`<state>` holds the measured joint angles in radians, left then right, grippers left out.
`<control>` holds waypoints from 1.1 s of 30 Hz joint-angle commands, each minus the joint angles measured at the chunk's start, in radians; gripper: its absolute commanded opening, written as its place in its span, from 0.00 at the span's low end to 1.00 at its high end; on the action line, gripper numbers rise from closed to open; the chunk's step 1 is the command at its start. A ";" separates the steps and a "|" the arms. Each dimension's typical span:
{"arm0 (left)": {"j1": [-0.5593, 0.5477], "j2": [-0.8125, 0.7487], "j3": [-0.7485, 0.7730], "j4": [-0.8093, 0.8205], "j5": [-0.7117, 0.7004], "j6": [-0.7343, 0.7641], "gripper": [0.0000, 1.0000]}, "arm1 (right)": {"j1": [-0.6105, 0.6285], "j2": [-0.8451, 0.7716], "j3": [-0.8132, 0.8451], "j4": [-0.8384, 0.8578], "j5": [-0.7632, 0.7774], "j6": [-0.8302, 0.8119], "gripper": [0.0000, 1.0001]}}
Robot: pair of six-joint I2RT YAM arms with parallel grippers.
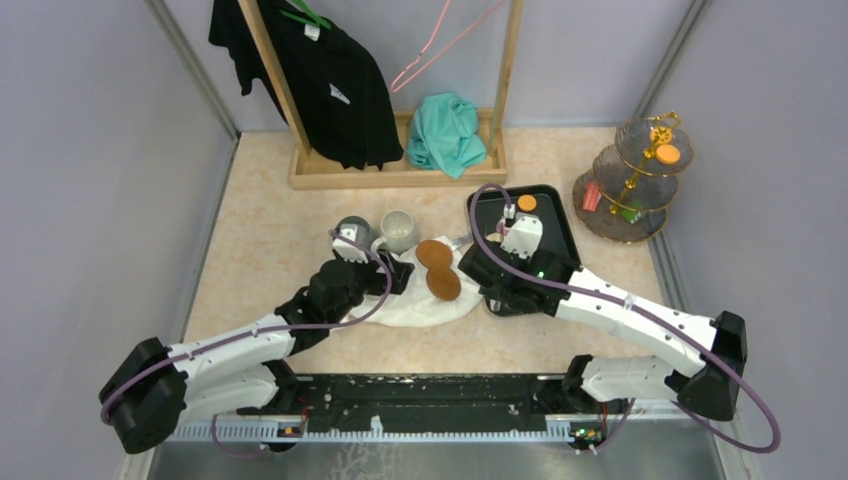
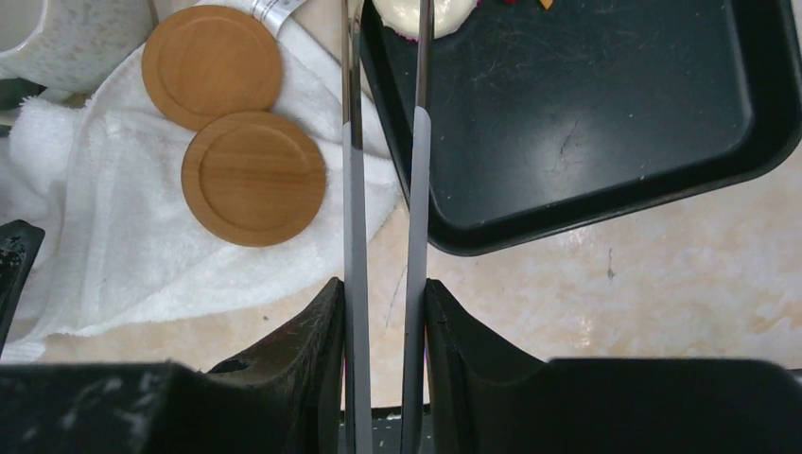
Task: Serve the afternoon tea
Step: Adjust the dessert on the tray, then pick up the desert from the tray.
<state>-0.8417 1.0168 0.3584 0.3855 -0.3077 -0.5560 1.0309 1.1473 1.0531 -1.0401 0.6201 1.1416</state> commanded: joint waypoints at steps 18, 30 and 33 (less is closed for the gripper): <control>0.005 0.072 0.134 -0.066 -0.039 -0.004 0.99 | 0.067 -0.189 -0.090 -0.018 0.027 -0.058 0.34; 0.005 0.081 0.143 -0.064 -0.034 -0.002 0.99 | 0.111 -0.194 -0.156 -0.044 0.004 0.008 0.35; 0.006 0.085 0.143 -0.062 -0.029 -0.004 0.99 | 0.120 -0.193 -0.163 -0.047 0.000 0.023 0.35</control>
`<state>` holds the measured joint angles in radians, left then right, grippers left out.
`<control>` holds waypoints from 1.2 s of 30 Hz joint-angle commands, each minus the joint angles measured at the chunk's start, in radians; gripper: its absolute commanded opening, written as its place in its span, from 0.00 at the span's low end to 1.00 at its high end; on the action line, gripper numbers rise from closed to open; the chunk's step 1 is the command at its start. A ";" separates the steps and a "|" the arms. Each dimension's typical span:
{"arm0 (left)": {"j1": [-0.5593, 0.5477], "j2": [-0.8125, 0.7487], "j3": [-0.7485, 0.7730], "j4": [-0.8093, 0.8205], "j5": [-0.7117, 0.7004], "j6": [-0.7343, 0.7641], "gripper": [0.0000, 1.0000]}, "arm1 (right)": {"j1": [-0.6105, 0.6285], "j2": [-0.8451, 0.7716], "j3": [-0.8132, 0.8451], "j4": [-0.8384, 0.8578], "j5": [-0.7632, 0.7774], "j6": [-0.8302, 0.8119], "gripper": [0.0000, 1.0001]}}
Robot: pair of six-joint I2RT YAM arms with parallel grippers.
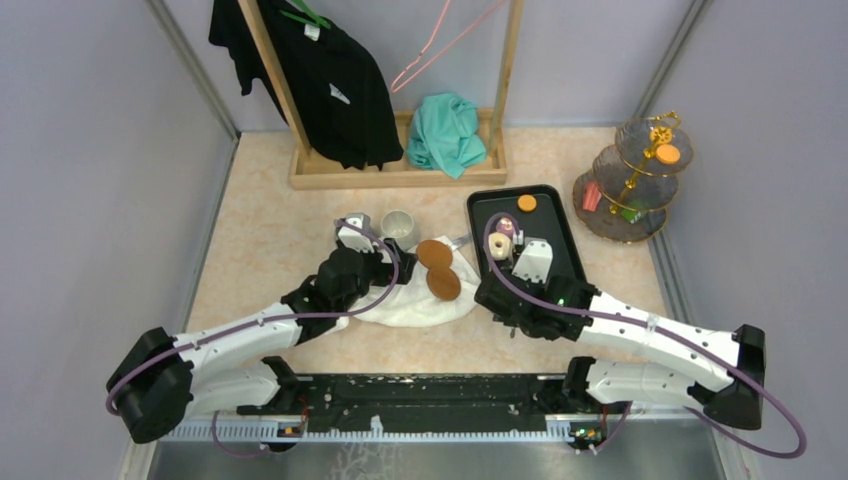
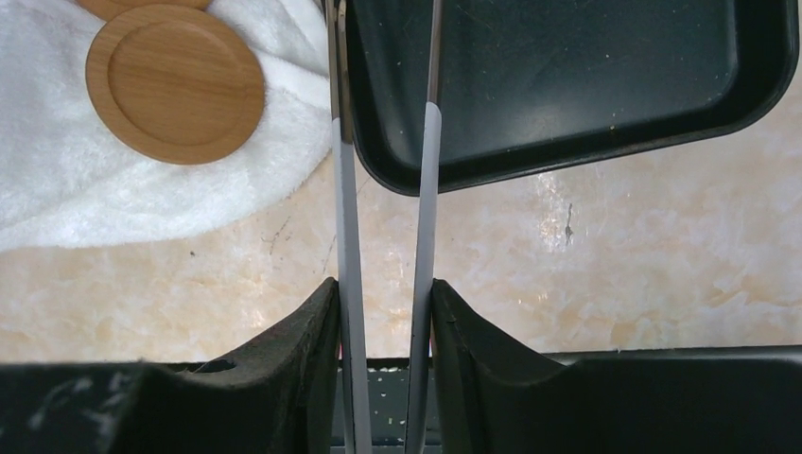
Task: Serve the afternoon tea
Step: Pick up the desert from the tray.
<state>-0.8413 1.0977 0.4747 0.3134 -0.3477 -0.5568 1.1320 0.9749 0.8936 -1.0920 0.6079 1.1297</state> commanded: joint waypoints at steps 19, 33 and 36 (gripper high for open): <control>0.005 0.061 0.036 0.042 0.037 -0.015 0.99 | 0.042 -0.034 -0.082 0.036 0.006 0.086 0.38; 0.006 0.102 0.051 0.054 0.047 -0.022 0.99 | 0.000 -0.016 -0.119 0.135 -0.015 0.019 0.42; 0.005 0.109 0.057 0.054 0.045 -0.020 0.99 | -0.034 -0.019 -0.131 0.171 -0.029 -0.015 0.42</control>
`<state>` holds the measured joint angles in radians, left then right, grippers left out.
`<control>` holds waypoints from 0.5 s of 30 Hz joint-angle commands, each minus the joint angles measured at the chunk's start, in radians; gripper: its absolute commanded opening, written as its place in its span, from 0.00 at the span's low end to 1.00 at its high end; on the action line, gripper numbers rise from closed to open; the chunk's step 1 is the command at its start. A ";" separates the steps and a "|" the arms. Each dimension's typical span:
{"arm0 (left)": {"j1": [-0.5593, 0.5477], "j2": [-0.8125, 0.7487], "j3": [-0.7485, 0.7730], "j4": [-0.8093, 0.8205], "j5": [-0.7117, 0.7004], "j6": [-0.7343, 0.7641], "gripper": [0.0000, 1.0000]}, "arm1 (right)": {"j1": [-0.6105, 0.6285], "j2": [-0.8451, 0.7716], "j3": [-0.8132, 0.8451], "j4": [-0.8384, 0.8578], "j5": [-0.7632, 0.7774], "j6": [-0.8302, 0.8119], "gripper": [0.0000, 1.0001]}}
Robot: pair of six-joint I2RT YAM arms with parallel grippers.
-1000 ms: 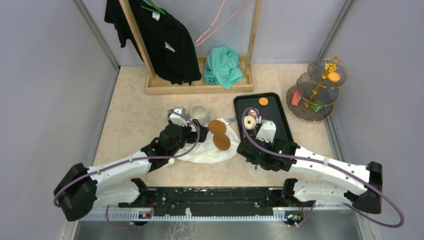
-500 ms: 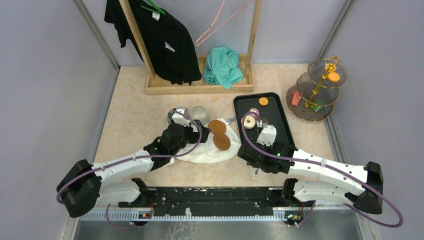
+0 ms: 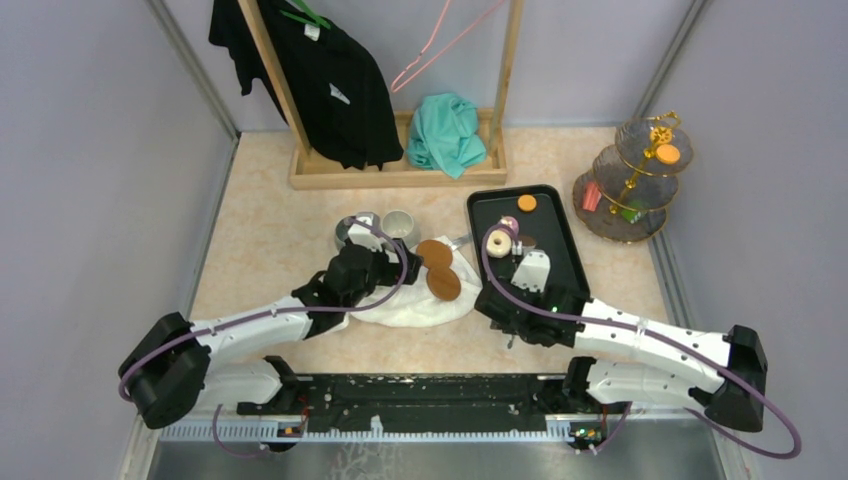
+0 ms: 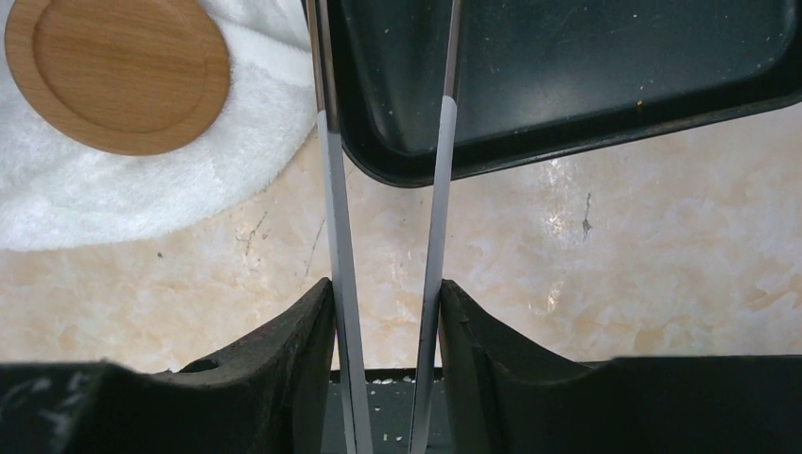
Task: Serve the afternoon tea
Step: Pick up the desert from the tray.
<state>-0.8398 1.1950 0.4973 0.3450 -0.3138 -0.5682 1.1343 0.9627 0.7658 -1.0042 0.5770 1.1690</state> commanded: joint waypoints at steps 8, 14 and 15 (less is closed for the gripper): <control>0.005 0.041 0.062 0.025 0.007 -0.002 0.99 | -0.098 0.035 0.010 0.138 -0.005 -0.150 0.42; 0.004 0.063 0.072 0.031 0.006 0.002 0.99 | -0.149 0.062 0.011 0.178 -0.023 -0.206 0.43; 0.005 0.065 0.074 0.033 0.006 0.003 0.99 | -0.159 0.064 0.010 0.186 -0.029 -0.217 0.43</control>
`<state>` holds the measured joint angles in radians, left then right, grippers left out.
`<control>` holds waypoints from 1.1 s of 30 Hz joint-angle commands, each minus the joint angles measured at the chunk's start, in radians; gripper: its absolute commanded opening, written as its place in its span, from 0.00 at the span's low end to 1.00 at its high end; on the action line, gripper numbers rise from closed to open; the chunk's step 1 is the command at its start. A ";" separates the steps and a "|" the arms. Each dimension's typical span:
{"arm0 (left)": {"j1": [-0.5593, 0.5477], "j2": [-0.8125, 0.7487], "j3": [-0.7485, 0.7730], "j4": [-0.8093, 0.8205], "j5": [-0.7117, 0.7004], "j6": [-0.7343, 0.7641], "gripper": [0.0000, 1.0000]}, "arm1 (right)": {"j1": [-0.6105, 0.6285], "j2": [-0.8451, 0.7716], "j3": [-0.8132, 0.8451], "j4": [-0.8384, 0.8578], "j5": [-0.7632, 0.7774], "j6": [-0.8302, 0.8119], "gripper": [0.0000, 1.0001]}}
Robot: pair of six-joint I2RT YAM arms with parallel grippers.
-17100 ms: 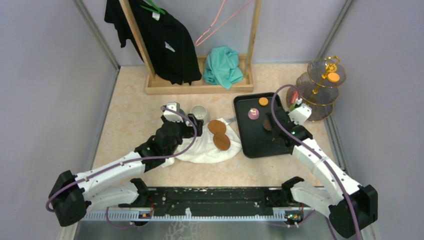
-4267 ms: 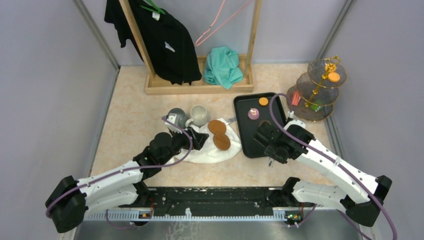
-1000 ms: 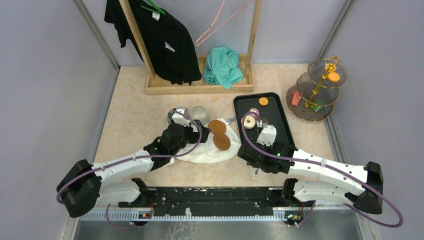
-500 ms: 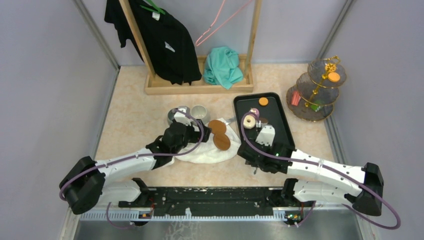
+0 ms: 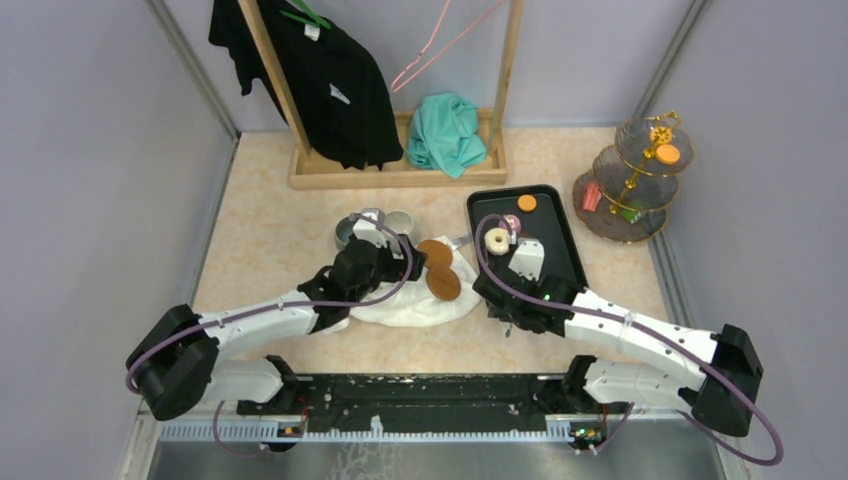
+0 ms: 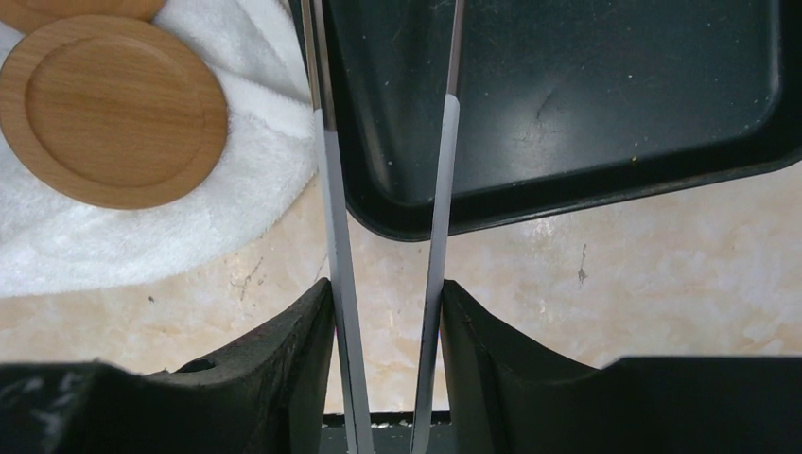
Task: Serve the afternoon tea
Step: Pick up the desert from the tray.
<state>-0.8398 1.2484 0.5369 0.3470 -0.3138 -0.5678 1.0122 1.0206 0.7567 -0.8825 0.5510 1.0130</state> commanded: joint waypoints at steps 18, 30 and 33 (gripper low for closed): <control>0.019 0.053 0.051 0.048 0.016 0.004 0.99 | -0.102 0.017 0.005 0.115 -0.046 -0.122 0.20; 0.019 -0.004 0.033 0.046 0.018 0.001 0.99 | 0.063 0.014 0.088 -0.036 0.113 0.027 0.00; 0.019 -0.020 0.026 0.044 0.014 0.000 0.99 | 0.081 -0.001 0.094 -0.056 0.143 0.058 0.00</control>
<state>-0.8238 1.2640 0.5625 0.3660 -0.3031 -0.5644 1.0668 1.0420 0.7902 -0.9039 0.6037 1.0061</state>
